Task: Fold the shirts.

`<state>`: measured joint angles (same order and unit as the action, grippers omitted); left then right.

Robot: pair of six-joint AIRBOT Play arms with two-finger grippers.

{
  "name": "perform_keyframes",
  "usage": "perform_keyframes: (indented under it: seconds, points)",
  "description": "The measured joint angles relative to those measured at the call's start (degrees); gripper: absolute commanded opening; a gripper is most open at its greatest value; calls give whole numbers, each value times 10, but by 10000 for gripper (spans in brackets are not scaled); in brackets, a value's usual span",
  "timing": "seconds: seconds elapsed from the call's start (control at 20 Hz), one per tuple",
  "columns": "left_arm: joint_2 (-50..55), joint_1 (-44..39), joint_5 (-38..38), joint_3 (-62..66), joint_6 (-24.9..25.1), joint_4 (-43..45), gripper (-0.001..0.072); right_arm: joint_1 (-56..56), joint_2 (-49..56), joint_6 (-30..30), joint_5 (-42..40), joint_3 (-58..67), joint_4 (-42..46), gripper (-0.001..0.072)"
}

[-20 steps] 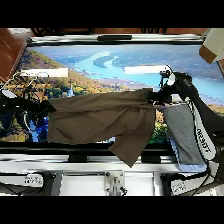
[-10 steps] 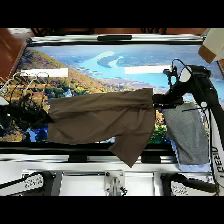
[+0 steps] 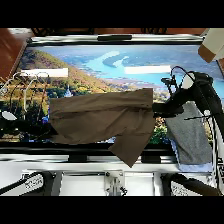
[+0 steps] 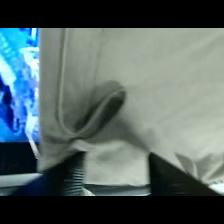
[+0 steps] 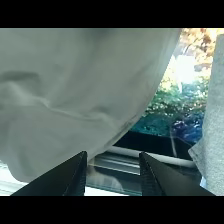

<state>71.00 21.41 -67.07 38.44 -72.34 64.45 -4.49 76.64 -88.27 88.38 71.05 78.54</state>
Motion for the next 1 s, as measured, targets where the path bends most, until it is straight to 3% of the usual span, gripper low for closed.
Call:
perform_keyframes:
  seconds: [0.1,0.2,0.45,0.5,0.65,0.7,0.8,0.85,1.0]
  points:
    - [-2,0,11,-3,4,1,192,0,-1,0,5,-3,0,462]
    - [-3,0,11,-7,6,1,37,0,-1,-4,7,-4,0,462]
    - [-7,0,-8,-14,21,0,27,0,-2,-13,14,-10,-1,470]
    - [-12,0,-11,-14,25,-1,27,0,-2,-15,14,-18,-1,626]
    - [-37,4,-19,-15,36,-1,29,0,-2,-12,12,-63,-19,658]
    - [-47,7,-21,-15,39,-1,55,0,-2,-10,9,-81,-29,658]
    - [-66,17,-28,-15,44,-1,429,0,-2,-10,-9,-119,-43,640]
    - [-74,25,-32,-15,45,-1,478,0,-2,-12,-20,-136,-45,640]
    - [-85,54,-41,-15,51,-1,478,0,-2,-31,-71,-180,-47,640]
